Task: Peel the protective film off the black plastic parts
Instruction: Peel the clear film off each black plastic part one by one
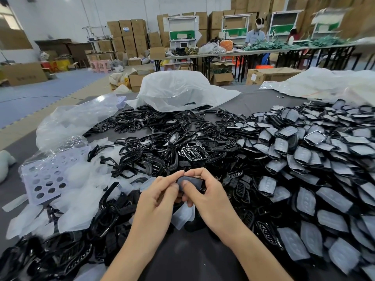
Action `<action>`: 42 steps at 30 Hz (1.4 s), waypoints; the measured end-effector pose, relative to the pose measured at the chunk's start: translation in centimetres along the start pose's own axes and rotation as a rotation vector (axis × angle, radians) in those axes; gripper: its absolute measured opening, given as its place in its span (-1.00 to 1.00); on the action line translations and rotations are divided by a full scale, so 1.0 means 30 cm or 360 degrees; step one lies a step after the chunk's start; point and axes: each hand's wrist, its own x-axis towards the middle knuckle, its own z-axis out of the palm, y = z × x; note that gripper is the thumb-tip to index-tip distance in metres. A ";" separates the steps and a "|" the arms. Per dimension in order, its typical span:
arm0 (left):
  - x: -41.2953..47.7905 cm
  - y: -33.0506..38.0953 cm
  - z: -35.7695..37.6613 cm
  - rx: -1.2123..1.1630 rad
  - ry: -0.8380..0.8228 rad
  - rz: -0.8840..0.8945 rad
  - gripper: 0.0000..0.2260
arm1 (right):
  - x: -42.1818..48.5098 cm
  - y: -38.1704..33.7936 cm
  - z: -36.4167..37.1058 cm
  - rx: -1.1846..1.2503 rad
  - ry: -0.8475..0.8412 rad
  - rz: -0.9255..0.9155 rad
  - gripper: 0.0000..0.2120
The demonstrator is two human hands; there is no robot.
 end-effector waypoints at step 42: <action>0.004 -0.024 -0.016 0.0408 -0.0046 0.0174 -0.70 | 0.027 0.005 -0.009 0.0520 0.0054 0.0402 -0.95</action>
